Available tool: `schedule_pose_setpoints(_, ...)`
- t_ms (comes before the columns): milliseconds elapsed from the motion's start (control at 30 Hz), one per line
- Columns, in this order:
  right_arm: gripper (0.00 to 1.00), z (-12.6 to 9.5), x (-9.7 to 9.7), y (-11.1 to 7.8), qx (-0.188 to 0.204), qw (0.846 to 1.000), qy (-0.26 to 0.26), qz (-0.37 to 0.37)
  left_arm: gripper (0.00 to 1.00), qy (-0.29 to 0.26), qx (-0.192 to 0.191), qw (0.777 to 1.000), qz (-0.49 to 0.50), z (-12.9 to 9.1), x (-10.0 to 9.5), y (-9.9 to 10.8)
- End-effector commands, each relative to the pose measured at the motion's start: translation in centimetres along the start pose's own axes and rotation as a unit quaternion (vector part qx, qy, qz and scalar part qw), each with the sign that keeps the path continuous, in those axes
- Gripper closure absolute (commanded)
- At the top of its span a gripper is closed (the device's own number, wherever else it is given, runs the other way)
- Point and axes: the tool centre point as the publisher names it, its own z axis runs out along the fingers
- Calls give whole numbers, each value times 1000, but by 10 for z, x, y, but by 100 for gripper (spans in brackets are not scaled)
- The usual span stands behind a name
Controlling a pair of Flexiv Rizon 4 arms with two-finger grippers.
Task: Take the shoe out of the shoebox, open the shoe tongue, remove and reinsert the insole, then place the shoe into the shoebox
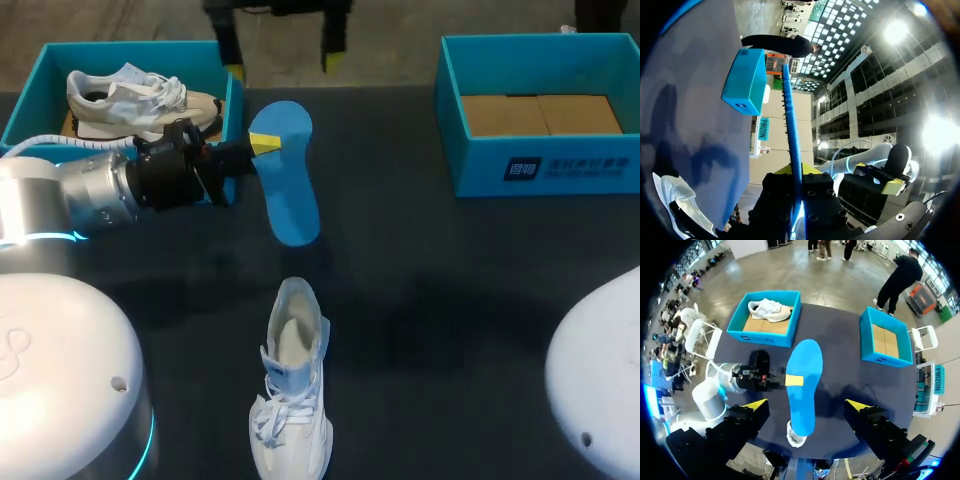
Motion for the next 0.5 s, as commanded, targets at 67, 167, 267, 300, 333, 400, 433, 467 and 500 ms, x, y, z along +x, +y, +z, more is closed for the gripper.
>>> schedule_pose_setpoints(67, 0, 11, -46, -10, -19, 943, 330, 43, 100, -2, 0, 1000, 0, -1, 1, 1)
schedule_pose_setpoints(167, 0, 16, -54, -10, -22, 920, 389, 53, 100, -2, 0, 1000, 0, -1, 1, 1)
schedule_pose_setpoints(267, 0, 20, -62, -11, -30, 895, 441, 62, 100, -2, 0, 1000, 0, -1, 1, 1)
schedule_pose_setpoints(300, 0, 21, -64, -11, -27, 891, 448, 66, 100, -2, 0, 1000, 0, -1, 1, 1)
schedule_pose_setpoints(333, 0, 24, -66, -10, -25, 886, 458, 68, 100, -2, 0, 1000, 0, -1, 1, 1)
schedule_pose_setpoints(400, 0, 28, -69, -10, -22, 869, 489, 73, 100, -2, 0, 1000, 0, -1, 1, 1)
schedule_pose_setpoints(433, 0, 30, -70, -10, -17, 866, 494, 75, 100, -2, 0, 1000, 0, -1, 1, 1)
schedule_pose_setpoints(467, 0, 32, -72, -10, -22, 856, 512, 75, 100, -2, 0, 1000, 0, -1, 1, 1)
schedule_pose_setpoints(500, 0, 35, -73, -11, -24, 844, 530, 75, 100, -2, 0, 1000, 0, -1, 1, 1)
